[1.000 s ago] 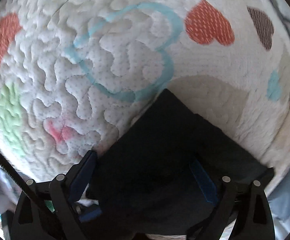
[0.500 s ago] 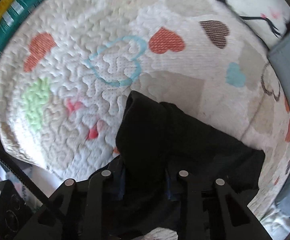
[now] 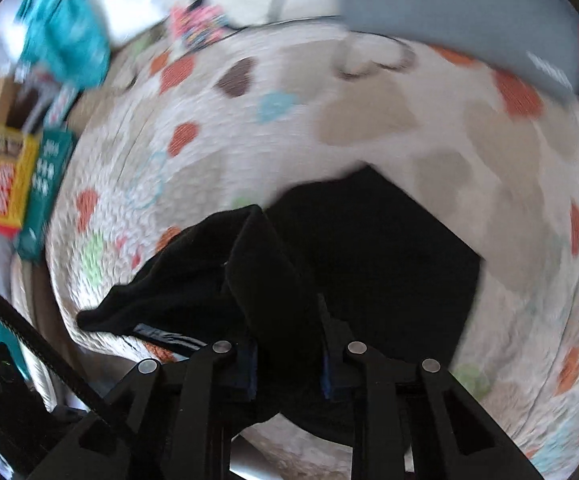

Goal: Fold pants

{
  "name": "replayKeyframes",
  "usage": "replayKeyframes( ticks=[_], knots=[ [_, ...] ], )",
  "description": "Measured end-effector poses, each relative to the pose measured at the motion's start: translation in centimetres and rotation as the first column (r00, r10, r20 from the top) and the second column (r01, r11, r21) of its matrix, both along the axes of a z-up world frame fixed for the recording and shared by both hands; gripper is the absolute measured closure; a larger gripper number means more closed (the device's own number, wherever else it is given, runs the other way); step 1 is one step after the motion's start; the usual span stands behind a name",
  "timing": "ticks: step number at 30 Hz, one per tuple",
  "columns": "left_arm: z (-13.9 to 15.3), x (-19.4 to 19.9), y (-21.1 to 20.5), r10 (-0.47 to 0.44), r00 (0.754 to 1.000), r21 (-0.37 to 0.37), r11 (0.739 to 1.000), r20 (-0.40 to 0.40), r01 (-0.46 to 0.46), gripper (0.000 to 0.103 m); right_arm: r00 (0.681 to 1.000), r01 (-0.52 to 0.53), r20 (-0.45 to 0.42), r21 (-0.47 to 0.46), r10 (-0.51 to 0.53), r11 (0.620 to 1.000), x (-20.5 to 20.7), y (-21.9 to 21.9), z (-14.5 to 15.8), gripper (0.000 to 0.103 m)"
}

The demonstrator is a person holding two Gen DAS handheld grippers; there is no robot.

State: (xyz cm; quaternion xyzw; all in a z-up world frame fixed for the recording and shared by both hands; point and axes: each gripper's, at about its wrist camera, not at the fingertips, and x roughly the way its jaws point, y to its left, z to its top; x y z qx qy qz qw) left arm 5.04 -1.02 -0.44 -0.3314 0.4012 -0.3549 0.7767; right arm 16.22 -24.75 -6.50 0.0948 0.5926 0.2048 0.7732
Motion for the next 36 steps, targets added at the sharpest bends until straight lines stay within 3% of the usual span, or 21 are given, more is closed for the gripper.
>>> replayKeyframes(
  ticks=[2,4,6,10,15,18,20,22,25,28,29,31,35,36],
  knots=[
    [0.0,0.7,0.3,0.021,1.000,0.018,1.000,0.000,-0.021,0.082,0.996,0.085,0.007,0.042,-0.085,0.995,0.0,-3.0,-1.4,0.074],
    [-0.6,0.7,1.9,0.051,0.998,0.024,0.998,-0.031,-0.050,0.080,0.980,0.198,0.004,-0.002,-0.198,0.980,0.0,-6.3,-3.0,0.049],
    [-1.3,0.2,2.8,0.057,0.997,0.023,0.998,-0.060,-0.056,0.080,0.956,0.294,0.022,-0.055,-0.293,0.954,-0.4,-9.3,-4.0,0.049],
    [-3.4,1.6,1.2,0.047,0.992,0.089,0.995,-0.113,-0.037,0.079,0.906,0.421,0.037,0.017,-0.421,0.907,-2.3,-14.1,-4.2,0.049],
    [-6.3,3.3,-2.9,-0.027,0.985,0.153,0.987,-0.168,0.053,0.079,0.916,0.374,0.069,0.205,-0.394,0.905,-4.9,-13.7,-2.7,0.047],
    [-7.8,3.7,-5.2,-0.070,0.977,0.189,0.976,-0.199,0.109,0.079,0.931,0.301,0.078,0.385,-0.356,0.872,-5.8,-11.9,-1.7,0.047],
    [-8.6,3.6,-6.2,-0.084,0.973,0.205,0.970,-0.217,0.130,0.079,0.946,0.268,0.037,0.473,-0.323,0.839,-5.6,-10.3,-2.1,0.047],
    [-8.4,3.2,-6.4,-0.094,0.972,0.203,0.969,-0.215,0.139,0.079,0.948,0.282,0.020,0.402,-0.316,0.871,-5.3,-8.5,-3.0,0.047],
    [-7.3,2.3,-5.7,-0.097,0.979,0.201,0.970,-0.181,0.134,0.077,0.957,0.282,0.013,0.208,-0.291,0.937,-4.8,-5.6,-5.3,0.047],
    [-6.9,2.0,-4.3,-0.064,0.983,0.202,0.974,-0.173,0.099,0.073,0.968,0.249,-0.006,0.173,-0.252,0.953,-4.8,-3.5,-7.6,0.047],
    [-6.9,1.9,-3.6,-0.050,0.983,0.197,0.977,-0.179,0.085,0.073,0.970,0.238,0.015,0.175,-0.244,0.956,-4.8,-3.0,-7.7,0.048],
    [-6.6,1.9,-2.7,-0.028,0.983,0.187,0.980,-0.181,0.062,0.073,0.971,0.224,0.029,0.236,-0.237,0.946,-4.8,-3.1,-7.2,0.085],
    [-5.8,2.1,-1.7,-0.006,0.987,0.178,0.983,-0.162,0.035,0.072,0.964,0.201,0.117,0.264,-0.238,0.943,-5.1,-4.7,-3.9,0.089],
    [-5.6,2.2,-1.8,-0.003,0.987,0.176,0.984,-0.158,0.031,0.070,0.961,0.201,0.137,0.258,-0.242,0.945,-5.1,-5.1,-3.2,0.096]
  ],
)
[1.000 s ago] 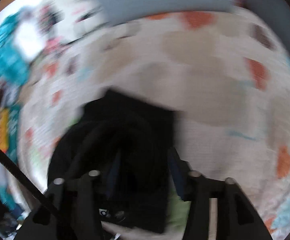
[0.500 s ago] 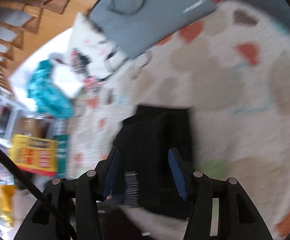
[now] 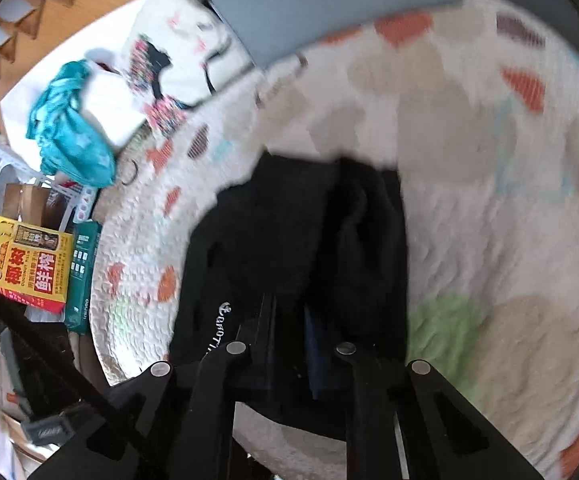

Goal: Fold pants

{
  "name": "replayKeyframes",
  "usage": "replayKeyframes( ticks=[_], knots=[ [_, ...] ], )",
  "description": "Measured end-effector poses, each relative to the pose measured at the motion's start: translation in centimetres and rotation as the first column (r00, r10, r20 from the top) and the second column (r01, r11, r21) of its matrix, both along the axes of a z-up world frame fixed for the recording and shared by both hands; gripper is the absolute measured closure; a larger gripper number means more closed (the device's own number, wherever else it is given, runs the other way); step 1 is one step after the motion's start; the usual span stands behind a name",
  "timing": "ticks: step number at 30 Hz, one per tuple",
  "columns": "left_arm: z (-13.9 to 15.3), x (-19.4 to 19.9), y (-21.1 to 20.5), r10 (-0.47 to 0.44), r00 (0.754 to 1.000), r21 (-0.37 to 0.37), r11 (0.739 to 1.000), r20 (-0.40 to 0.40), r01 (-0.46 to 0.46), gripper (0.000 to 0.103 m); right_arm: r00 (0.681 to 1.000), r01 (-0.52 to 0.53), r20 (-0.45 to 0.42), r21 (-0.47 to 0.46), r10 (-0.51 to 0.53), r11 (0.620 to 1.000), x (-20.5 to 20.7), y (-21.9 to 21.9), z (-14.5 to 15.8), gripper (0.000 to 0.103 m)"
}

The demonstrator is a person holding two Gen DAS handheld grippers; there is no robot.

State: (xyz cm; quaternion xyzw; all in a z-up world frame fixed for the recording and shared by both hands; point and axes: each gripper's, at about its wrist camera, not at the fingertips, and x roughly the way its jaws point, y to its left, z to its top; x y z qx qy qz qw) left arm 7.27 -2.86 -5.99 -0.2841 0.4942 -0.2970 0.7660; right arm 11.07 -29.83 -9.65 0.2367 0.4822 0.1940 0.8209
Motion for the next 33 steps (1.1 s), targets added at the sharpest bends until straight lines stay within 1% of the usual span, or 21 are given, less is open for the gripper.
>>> replayKeyframes(
  ticks=[2,4,6,7,8,9,13,15,16,17,18,20,21,23,25,27,29,31,32,33],
  knots=[
    [0.2,0.2,-0.2,-0.002,1.000,-0.002,1.000,0.004,0.002,0.068,1.000,0.015,0.027,-0.009,-0.015,1.000,-0.3,-1.2,1.2,0.098],
    [0.1,0.3,-0.9,-0.014,1.000,0.005,1.000,0.004,0.014,0.067,0.998,0.051,0.031,-0.035,-0.050,0.998,-0.3,-2.5,1.4,0.098],
    [-0.1,0.1,-1.3,-0.031,1.000,0.014,0.999,0.004,0.031,0.067,0.996,0.086,0.009,-0.059,-0.086,0.995,-0.3,-3.6,0.3,0.098],
    [-0.1,0.1,-1.6,-0.037,0.999,0.020,0.999,0.004,0.037,0.067,0.995,0.099,-0.005,-0.096,-0.100,0.990,-0.3,-4.0,-0.4,0.098],
    [-0.1,-0.1,-1.8,-0.043,0.999,0.025,0.999,0.005,0.043,0.067,0.993,0.113,-0.019,-0.155,-0.117,0.981,-0.3,-4.1,-1.2,0.098],
    [-0.1,-0.2,-1.9,-0.047,0.999,0.031,0.998,0.006,0.047,0.067,0.992,0.118,-0.020,-0.174,-0.124,0.978,-0.3,-4.1,-1.7,0.097],
    [0.0,-0.1,-2.1,-0.044,0.999,0.040,0.998,-0.002,0.044,0.067,0.993,0.114,-0.005,-0.150,-0.116,0.982,-0.4,-3.9,-1.9,0.096],
    [0.0,0.0,-1.9,-0.037,0.999,0.043,0.998,-0.001,0.037,0.066,0.994,0.106,-0.011,-0.199,-0.110,0.974,-0.1,-3.5,-1.9,0.096],
    [0.1,0.1,-1.7,-0.029,1.000,0.043,0.999,0.000,0.029,0.065,0.994,0.096,-0.027,-0.224,-0.104,0.970,0.2,-3.2,-2.3,0.096],
    [0.0,0.1,-1.5,-0.023,1.000,0.041,0.999,-0.002,0.023,0.064,0.994,0.087,-0.041,-0.260,-0.101,0.962,0.5,-2.9,-2.9,0.096],
    [-0.1,0.2,-1.3,-0.015,1.000,0.036,0.999,-0.005,0.015,0.061,0.993,0.090,-0.046,-0.322,-0.110,0.942,0.7,-2.6,-3.4,0.097],
    [-0.4,0.2,-0.7,-0.001,1.000,0.030,1.000,-0.011,0.001,0.057,0.989,0.105,-0.042,-0.488,-0.143,0.866,1.1,-2.4,-5.0,0.099],
    [-0.5,0.3,-0.5,0.005,1.000,0.035,0.999,-0.013,-0.004,0.056,0.987,0.110,-0.052,-0.468,-0.151,0.877,1.2,-2.9,-5.7,0.101],
    [-0.9,0.3,-0.1,0.014,1.000,0.044,0.999,-0.019,-0.013,0.056,0.984,0.137,-0.053,-0.397,-0.171,0.907,1.1,-4.2,-5.5,0.101],
    [-1.2,0.4,0.3,0.023,0.999,0.044,0.999,-0.029,-0.022,0.056,0.982,0.142,-0.065,-0.364,-0.177,0.921,1.0,-5.0,-5.3,0.101],
    [-1.5,0.4,0.6,0.036,0.999,0.033,0.999,-0.035,-0.035,0.056,0.977,0.181,-0.057,-0.302,-0.207,0.936,0.4,-6.3,-4.4,0.101],
    [-1.6,0.5,0.7,0.041,0.998,0.031,0.999,-0.037,-0.040,0.056,0.972,0.215,-0.034,-0.254,-0.231,0.943,-0.3,-7.1,-3.1,0.098],
    [-1.6,0.4,0.7,0.039,0.999,0.038,0.999,-0.033,-0.038,0.056,0.970,0.238,-0.001,-0.189,-0.242,0.953,-1.0,-7.2,-1.6,0.091],
    [-1.6,0.4,0.6,0.039,0.999,0.044,0.998,-0.031,-0.037,0.056,0.972,0.234,0.017,-0.142,-0.234,0.962,-1.1,-7.1,-0.7,0.088],
    [-1.6,0.3,0.5,0.038,0.999,0.051,0.998,-0.026,-0.037,0.056,0.974,0.225,0.027,-0.120,-0.224,0.967,-1.2,-6.7,-0.1,0.079]
  ],
)
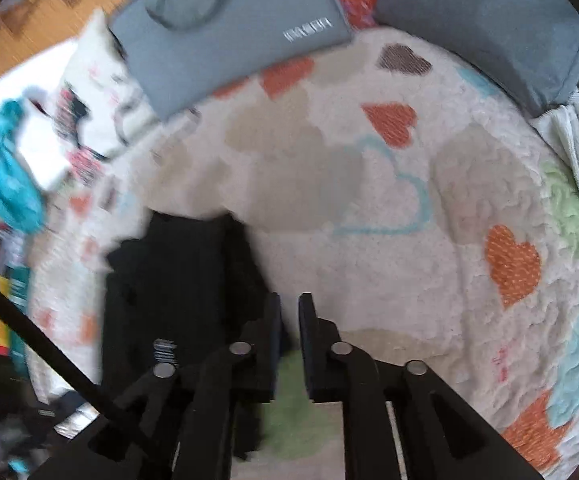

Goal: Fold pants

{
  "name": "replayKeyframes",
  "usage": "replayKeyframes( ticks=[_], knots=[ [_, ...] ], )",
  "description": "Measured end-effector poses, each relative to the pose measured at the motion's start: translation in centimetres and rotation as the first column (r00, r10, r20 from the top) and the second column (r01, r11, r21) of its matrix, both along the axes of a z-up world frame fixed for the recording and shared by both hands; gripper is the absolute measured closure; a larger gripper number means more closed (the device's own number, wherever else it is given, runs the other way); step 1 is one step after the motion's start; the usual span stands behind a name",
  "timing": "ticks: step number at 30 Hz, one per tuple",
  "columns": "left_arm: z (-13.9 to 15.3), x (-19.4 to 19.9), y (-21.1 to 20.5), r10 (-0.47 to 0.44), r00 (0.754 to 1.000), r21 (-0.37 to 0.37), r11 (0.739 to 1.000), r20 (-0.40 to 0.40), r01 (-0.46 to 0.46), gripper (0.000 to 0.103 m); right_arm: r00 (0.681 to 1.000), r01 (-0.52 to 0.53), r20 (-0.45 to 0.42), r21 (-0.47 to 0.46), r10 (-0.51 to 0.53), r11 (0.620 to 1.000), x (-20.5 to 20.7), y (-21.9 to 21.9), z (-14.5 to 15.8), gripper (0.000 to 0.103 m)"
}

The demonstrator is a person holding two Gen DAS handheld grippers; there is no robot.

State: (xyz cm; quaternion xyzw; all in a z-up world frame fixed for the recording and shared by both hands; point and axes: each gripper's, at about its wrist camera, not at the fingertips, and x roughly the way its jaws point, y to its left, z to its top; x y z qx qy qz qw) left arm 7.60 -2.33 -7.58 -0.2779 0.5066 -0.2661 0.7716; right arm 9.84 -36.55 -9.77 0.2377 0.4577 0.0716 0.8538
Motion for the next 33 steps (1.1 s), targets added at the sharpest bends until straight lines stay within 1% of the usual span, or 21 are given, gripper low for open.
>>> replayKeyframes(
  ticks=[1,3,5,6,7,10,11,12,13,15,18,20,22,23,25,26,28,29,30,31,33],
  knots=[
    [0.0,-0.1,0.0,-0.001,1.000,0.006,1.000,0.003,0.001,0.056,1.000,-0.015,0.012,0.004,0.015,1.000,0.0,0.6,0.5,0.063],
    [0.0,-0.2,0.0,-0.002,1.000,0.010,1.000,0.003,0.002,0.055,0.999,-0.028,0.024,-0.021,0.029,0.999,0.3,1.7,0.6,0.047],
    [-0.1,-0.3,0.1,0.000,1.000,0.007,1.000,0.000,0.000,0.055,1.000,-0.021,-0.004,-0.039,0.020,0.999,0.9,2.0,-0.5,0.047],
    [-0.2,-0.4,0.3,0.002,1.000,0.007,1.000,0.000,-0.002,0.055,0.999,-0.010,-0.035,0.009,0.011,1.000,1.0,1.6,-1.7,0.047],
    [-0.3,-0.3,0.4,0.005,1.000,0.009,1.000,-0.001,-0.005,0.055,0.998,0.004,-0.063,0.088,0.002,0.996,1.1,1.1,-3.0,0.047],
    [-0.8,-0.2,0.8,0.015,1.000,0.004,1.000,-0.016,-0.015,0.055,0.997,0.037,-0.069,0.277,-0.018,0.960,0.7,-0.4,-5.5,0.047],
    [-1.0,-0.2,0.8,0.017,1.000,0.002,1.000,-0.021,-0.017,0.055,0.997,0.041,-0.070,0.322,-0.019,0.946,0.5,-0.8,-6.2,0.047],
    [-1.1,-0.1,0.8,0.018,0.999,-0.001,1.000,-0.028,-0.018,0.055,0.996,0.050,-0.083,0.376,-0.021,0.925,0.3,-1.3,-7.0,0.054],
    [-1.1,-0.1,0.8,0.018,0.999,-0.004,1.000,-0.030,-0.018,0.055,0.996,0.050,-0.091,0.410,-0.014,0.911,0.2,-1.4,-7.5,0.071],
    [-1.0,-0.2,0.7,0.019,1.000,0.004,1.000,-0.021,-0.019,0.054,0.996,0.027,-0.083,0.473,0.014,0.880,-0.6,-1.7,-7.8,0.087],
    [-0.4,0.0,0.3,0.010,1.000,-0.001,1.000,-0.007,-0.010,0.053,0.997,0.013,-0.072,0.471,0.024,0.882,-2.2,-1.9,-7.7,0.094],
    [0.1,0.1,-0.1,0.001,1.000,0.004,1.000,0.010,-0.001,0.053,0.996,0.033,-0.085,0.461,0.008,0.887,-3.0,-2.4,-8.0,0.094],
    [0.9,-0.1,-0.5,-0.008,0.999,0.003,1.000,0.039,0.008,0.053,0.997,0.071,-0.070,0.437,-0.045,0.897,-3.6,-3.1,-8.0,0.091],
    [1.2,-0.2,-0.8,-0.015,0.999,0.004,1.000,0.051,0.014,0.053,0.996,0.088,-0.069,0.444,-0.064,0.892,-3.6,-3.4,-8.1,0.091],
    [2.1,-0.6,-2.0,-0.055,0.995,0.026,0.998,0.087,0.053,0.053,0.993,0.117,-0.073,0.490,-0.092,0.864,-3.4,-3.8,-8.7,0.075],
    [2.4,-0.7,-2.5,-0.074,0.992,0.039,0.997,0.099,0.071,0.053,0.993,0.116,-0.070,0.509,-0.093,0.853,-3.0,-3.5,-8.9,0.073],
    [2.7,-0.9,-4.0,-0.118,0.987,0.068,0.992,0.114,0.110,0.053,0.995,0.097,-0.065,0.518,-0.075,0.850,-2.6,-2.8,-9.0,0.070],
    [2.6,-0.8,-4.8,-0.133,0.985,0.074,0.989,0.111,0.126,0.053,0.997,0.067,-0.059,0.539,-0.042,0.840,-2.2,-2.1,-9.1,0.070],
    [2.5,-0.8,-5.3,-0.143,0.984,0.077,0.988,0.108,0.135,0.053,0.998,0.037,-0.064,0.538,-0.003,0.842,-1.9,-1.2,-9.1,0.075],
    [2.3,-0.7,-6.0,-0.153,0.983,0.083,0.986,0.105,0.145,0.053,0.998,0.021,-0.068,0.507,0.016,0.862,-1.9,-0.6,-9.0,0.089],
    [2.3,-0.6,-6.7,-0.167,0.980,0.087,0.984,0.111,0.158,0.053,0.996,-0.011,-0.074,0.482,0.053,0.876,-2.5,0.1,-8.9,0.093]
  ],
)
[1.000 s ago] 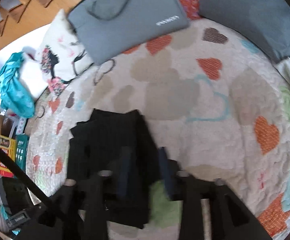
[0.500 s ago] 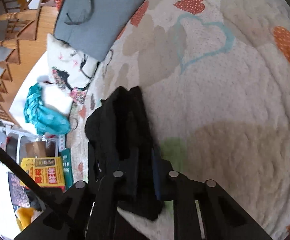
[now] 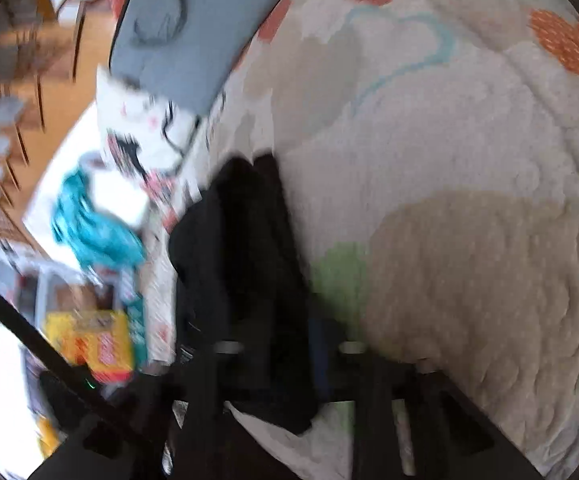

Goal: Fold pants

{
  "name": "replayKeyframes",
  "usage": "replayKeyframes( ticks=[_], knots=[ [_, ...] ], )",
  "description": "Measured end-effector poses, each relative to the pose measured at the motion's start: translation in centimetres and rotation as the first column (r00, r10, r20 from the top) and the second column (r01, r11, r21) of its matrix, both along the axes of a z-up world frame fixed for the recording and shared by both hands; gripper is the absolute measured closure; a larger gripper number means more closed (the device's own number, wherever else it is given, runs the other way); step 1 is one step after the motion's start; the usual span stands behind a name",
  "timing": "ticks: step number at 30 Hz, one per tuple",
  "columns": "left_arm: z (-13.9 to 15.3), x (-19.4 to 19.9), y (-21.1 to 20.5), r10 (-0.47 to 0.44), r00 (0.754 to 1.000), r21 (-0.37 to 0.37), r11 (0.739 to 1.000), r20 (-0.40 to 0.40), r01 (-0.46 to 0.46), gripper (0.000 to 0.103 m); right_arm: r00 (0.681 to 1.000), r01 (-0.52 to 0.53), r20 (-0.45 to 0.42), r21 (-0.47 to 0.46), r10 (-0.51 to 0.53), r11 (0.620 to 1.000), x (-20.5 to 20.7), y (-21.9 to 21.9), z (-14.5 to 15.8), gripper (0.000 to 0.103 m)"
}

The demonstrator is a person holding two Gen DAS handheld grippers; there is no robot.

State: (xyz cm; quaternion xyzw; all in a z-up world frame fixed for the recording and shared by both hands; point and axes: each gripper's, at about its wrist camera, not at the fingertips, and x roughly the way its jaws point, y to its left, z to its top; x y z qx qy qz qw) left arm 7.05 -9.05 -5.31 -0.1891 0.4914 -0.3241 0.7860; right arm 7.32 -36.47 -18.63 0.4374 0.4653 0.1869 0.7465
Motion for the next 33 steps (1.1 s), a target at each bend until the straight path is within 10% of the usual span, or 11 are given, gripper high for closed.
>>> replayKeyframes(
  ticks=[7,12,17,23,26,28,32,33],
  knots=[
    [-3.1,2.0,-1.9,-0.013,0.999,0.052,0.999,-0.035,0.015,0.052,0.997,0.057,-0.056,-0.079,-0.061,0.995,-1.6,-1.6,-0.3,0.102],
    [-3.6,1.5,-2.4,-0.037,0.999,0.087,0.996,0.019,0.035,0.052,0.991,0.092,0.104,-0.102,-0.082,0.990,-1.3,-1.3,4.8,0.084],
    [-3.6,1.4,-2.1,-0.033,0.999,0.056,0.998,0.013,0.032,0.052,0.981,-0.079,0.173,-0.040,0.085,0.996,3.5,3.3,8.3,0.068],
    [-4.1,0.6,-1.7,-0.019,0.998,0.026,1.000,0.066,0.018,0.052,0.911,-0.410,-0.016,0.053,0.412,0.910,13.6,11.6,4.6,0.063],
    [-4.5,0.3,-1.4,-0.020,0.996,0.008,1.000,0.091,0.019,0.052,0.932,-0.360,-0.125,-0.184,0.341,0.915,16.9,12.1,3.2,0.099],
    [-4.6,0.1,-1.3,-0.024,0.994,0.003,1.000,0.103,0.024,0.052,0.943,-0.333,-0.129,-0.326,0.307,0.885,18.2,12.3,4.4,0.103],
    [-4.8,-0.9,-1.4,-0.035,0.984,0.016,0.999,0.176,0.033,0.052,0.896,-0.403,-0.013,-0.446,0.445,0.799,17.6,15.6,10.2,0.078],
    [-4.8,-1.1,-1.8,-0.038,0.980,0.029,0.999,0.195,0.033,0.052,0.873,-0.432,-0.012,-0.483,0.488,0.761,17.4,16.8,10.9,0.055]
  ],
)
